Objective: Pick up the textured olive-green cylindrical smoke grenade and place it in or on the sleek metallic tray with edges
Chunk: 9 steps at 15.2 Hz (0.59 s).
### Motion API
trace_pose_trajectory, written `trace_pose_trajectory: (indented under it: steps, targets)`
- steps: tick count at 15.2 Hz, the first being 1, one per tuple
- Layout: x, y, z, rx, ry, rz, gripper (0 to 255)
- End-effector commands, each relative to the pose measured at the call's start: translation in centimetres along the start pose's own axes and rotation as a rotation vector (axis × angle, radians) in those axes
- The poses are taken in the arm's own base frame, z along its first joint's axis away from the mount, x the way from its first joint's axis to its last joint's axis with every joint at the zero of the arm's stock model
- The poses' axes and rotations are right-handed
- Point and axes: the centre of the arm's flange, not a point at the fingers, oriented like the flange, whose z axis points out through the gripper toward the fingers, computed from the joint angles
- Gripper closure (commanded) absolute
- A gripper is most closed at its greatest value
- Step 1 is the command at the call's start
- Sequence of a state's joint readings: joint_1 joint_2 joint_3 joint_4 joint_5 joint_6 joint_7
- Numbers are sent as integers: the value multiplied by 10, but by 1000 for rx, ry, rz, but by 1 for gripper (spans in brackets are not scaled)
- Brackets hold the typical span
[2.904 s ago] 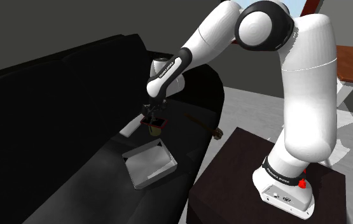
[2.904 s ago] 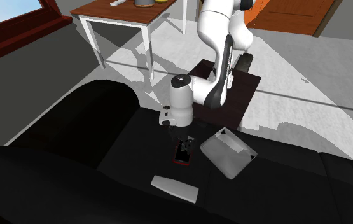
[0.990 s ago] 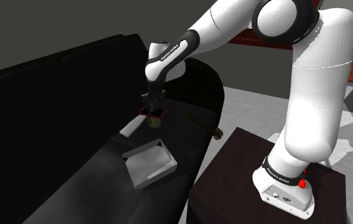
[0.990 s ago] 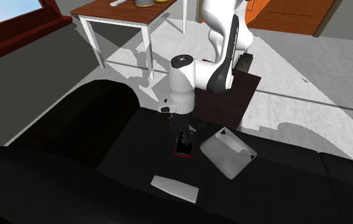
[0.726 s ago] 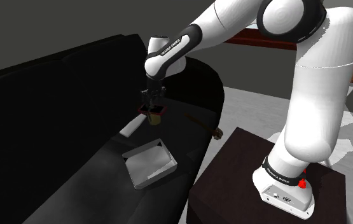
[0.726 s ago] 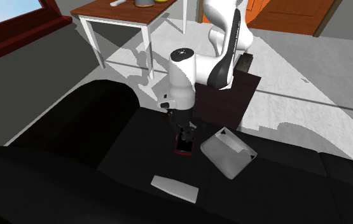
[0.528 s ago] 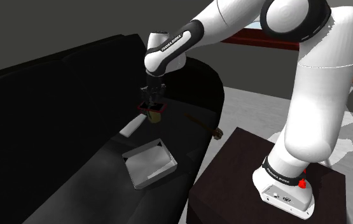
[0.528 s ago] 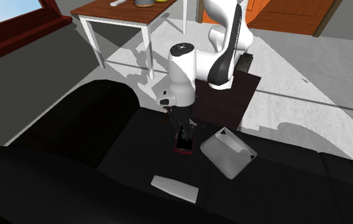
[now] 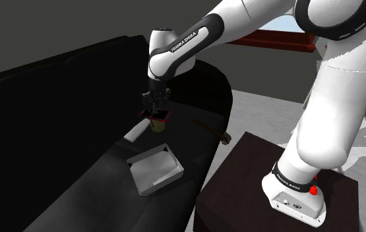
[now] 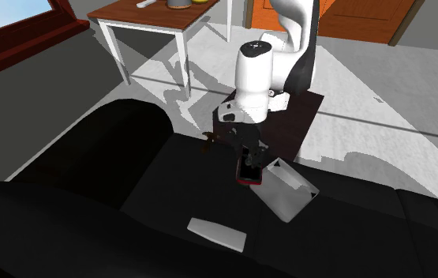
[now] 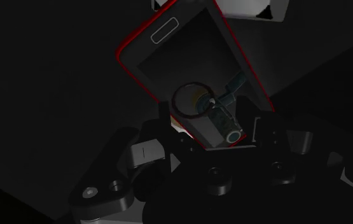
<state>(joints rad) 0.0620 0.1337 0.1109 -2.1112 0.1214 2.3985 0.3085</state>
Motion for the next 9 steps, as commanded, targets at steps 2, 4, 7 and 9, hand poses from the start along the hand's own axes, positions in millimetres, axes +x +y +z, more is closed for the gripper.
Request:
trace_pose_trajectory:
  steps: [2, 4, 7, 9]
  targets:
    - [-29, -24, -8, 0, 1, 1, 255]
    - [-49, -41, -13, 0, 1, 1, 255]
    - [-79, -66, -20, 0, 1, 1, 255]
    - [-99, -83, -24, 0, 1, 1, 255]
